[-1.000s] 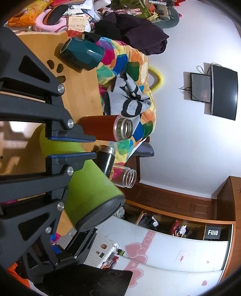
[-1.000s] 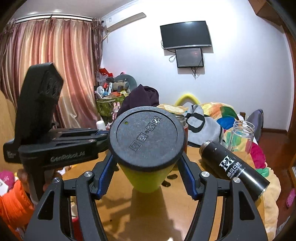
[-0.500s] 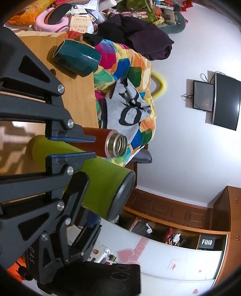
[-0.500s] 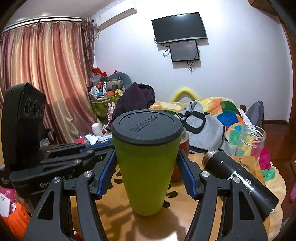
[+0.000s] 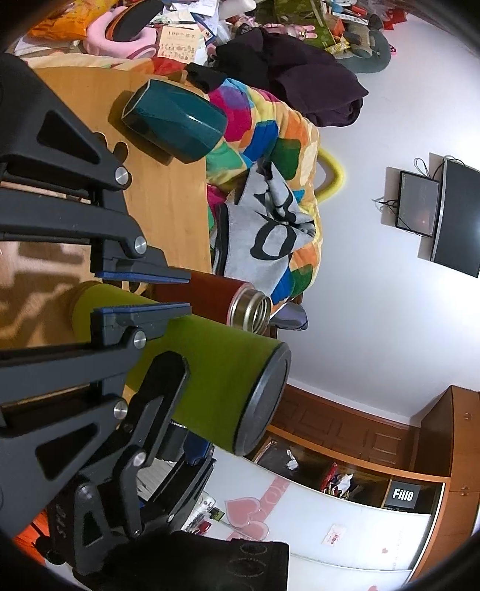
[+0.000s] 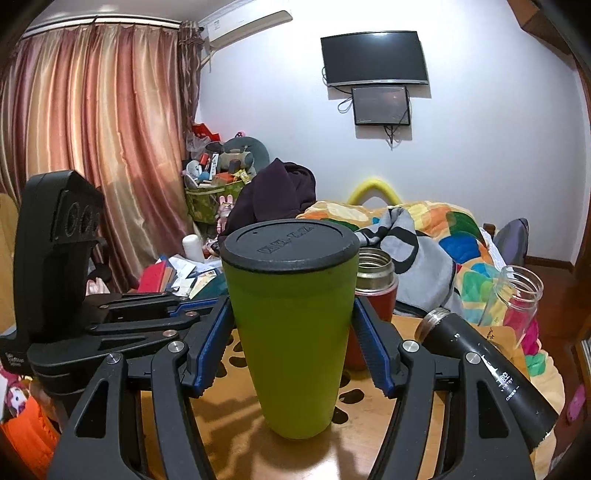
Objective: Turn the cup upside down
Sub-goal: 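Raise the cup by its black end with the right tool and stand it on the table, then open both tools and pull them back from the cup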
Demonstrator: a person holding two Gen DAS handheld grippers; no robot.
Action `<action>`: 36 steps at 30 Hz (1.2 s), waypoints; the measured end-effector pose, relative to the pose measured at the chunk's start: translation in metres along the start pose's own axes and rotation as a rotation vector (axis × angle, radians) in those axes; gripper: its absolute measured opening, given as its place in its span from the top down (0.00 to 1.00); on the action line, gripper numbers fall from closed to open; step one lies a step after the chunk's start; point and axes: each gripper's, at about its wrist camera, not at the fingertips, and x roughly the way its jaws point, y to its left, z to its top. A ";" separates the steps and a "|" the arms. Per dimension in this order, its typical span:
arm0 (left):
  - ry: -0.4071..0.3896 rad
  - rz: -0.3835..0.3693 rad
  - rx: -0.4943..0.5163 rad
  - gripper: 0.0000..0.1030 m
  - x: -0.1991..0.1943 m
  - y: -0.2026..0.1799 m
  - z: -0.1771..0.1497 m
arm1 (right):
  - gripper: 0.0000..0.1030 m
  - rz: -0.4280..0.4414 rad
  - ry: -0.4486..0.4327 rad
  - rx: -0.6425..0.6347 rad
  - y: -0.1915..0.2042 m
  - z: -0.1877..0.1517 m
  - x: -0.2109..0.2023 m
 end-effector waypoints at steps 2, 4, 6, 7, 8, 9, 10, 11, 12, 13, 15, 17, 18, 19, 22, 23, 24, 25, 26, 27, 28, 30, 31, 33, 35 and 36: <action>0.000 0.000 -0.004 0.92 -0.001 0.001 -0.001 | 0.40 -0.001 0.001 -0.011 0.003 -0.001 0.000; -0.001 -0.004 -0.008 0.92 -0.003 0.002 -0.001 | 0.40 -0.009 0.000 -0.013 0.004 -0.002 0.000; -0.005 0.003 -0.001 0.92 -0.005 0.002 -0.002 | 0.40 -0.007 0.002 -0.006 0.003 -0.002 -0.001; -0.012 0.017 0.008 0.92 -0.007 -0.001 -0.002 | 0.40 -0.004 0.004 -0.002 0.003 -0.002 -0.001; -0.013 0.027 0.013 0.92 -0.008 -0.001 -0.001 | 0.40 0.002 0.006 0.008 0.003 -0.003 -0.003; -0.016 0.044 0.017 0.92 -0.010 -0.001 -0.001 | 0.40 0.005 0.001 0.016 0.002 -0.004 -0.005; -0.017 0.064 0.019 0.92 -0.012 -0.002 -0.002 | 0.40 0.005 -0.005 0.021 0.001 -0.005 -0.008; -0.018 0.079 0.018 0.92 -0.014 -0.003 -0.002 | 0.40 0.004 -0.011 0.023 0.000 -0.005 -0.011; -0.020 0.090 0.015 0.92 -0.017 -0.004 -0.002 | 0.40 0.005 -0.017 0.026 -0.002 -0.005 -0.014; -0.023 0.099 0.015 0.92 -0.019 -0.004 -0.003 | 0.40 0.007 -0.022 0.030 -0.003 -0.006 -0.018; -0.039 0.128 0.024 0.92 -0.028 -0.007 -0.005 | 0.40 0.004 -0.033 0.033 -0.004 -0.007 -0.026; -0.064 0.160 0.045 0.89 -0.040 -0.013 -0.006 | 0.36 -0.007 -0.048 0.031 -0.006 -0.008 -0.039; -0.076 0.170 0.054 0.83 -0.046 -0.017 -0.007 | 0.34 -0.017 -0.058 0.033 -0.007 -0.009 -0.046; -0.097 0.182 0.067 0.79 -0.055 -0.023 -0.008 | 0.28 -0.025 -0.066 0.035 -0.006 -0.009 -0.051; -0.154 0.205 0.085 0.52 -0.076 -0.036 -0.013 | 0.19 -0.046 -0.110 0.055 -0.009 -0.010 -0.076; -0.173 0.212 0.090 0.40 -0.083 -0.042 -0.015 | 0.18 -0.054 -0.127 0.061 -0.010 -0.010 -0.085; -0.191 0.217 0.096 0.33 -0.089 -0.047 -0.016 | 0.17 -0.066 -0.140 0.065 -0.010 -0.010 -0.095; -0.202 0.220 0.100 0.30 -0.093 -0.049 -0.017 | 0.15 -0.081 -0.149 0.066 -0.010 -0.010 -0.102; -0.219 0.226 0.110 0.24 -0.099 -0.056 -0.018 | 0.12 -0.094 -0.157 0.068 -0.010 -0.010 -0.108; -0.231 0.235 0.117 0.12 -0.104 -0.061 -0.019 | 0.09 -0.115 -0.169 0.069 -0.010 -0.010 -0.117; -0.241 0.246 0.119 0.05 -0.107 -0.064 -0.020 | 0.02 -0.132 -0.182 0.070 -0.009 -0.011 -0.124; -0.286 0.281 0.126 0.00 -0.117 -0.075 -0.024 | 0.00 -0.150 -0.201 0.070 -0.008 -0.012 -0.135; -0.294 0.284 0.135 0.00 -0.120 -0.080 -0.025 | 0.00 -0.151 -0.206 0.066 -0.006 -0.013 -0.141; -0.301 0.282 0.144 0.00 -0.125 -0.086 -0.027 | 0.00 -0.154 -0.211 0.066 -0.006 -0.013 -0.151; -0.309 0.279 0.144 0.00 -0.130 -0.091 -0.031 | 0.00 -0.157 -0.214 0.076 -0.005 -0.014 -0.157; -0.314 0.281 0.144 0.00 -0.132 -0.094 -0.033 | 0.00 -0.155 -0.213 0.080 -0.005 -0.015 -0.160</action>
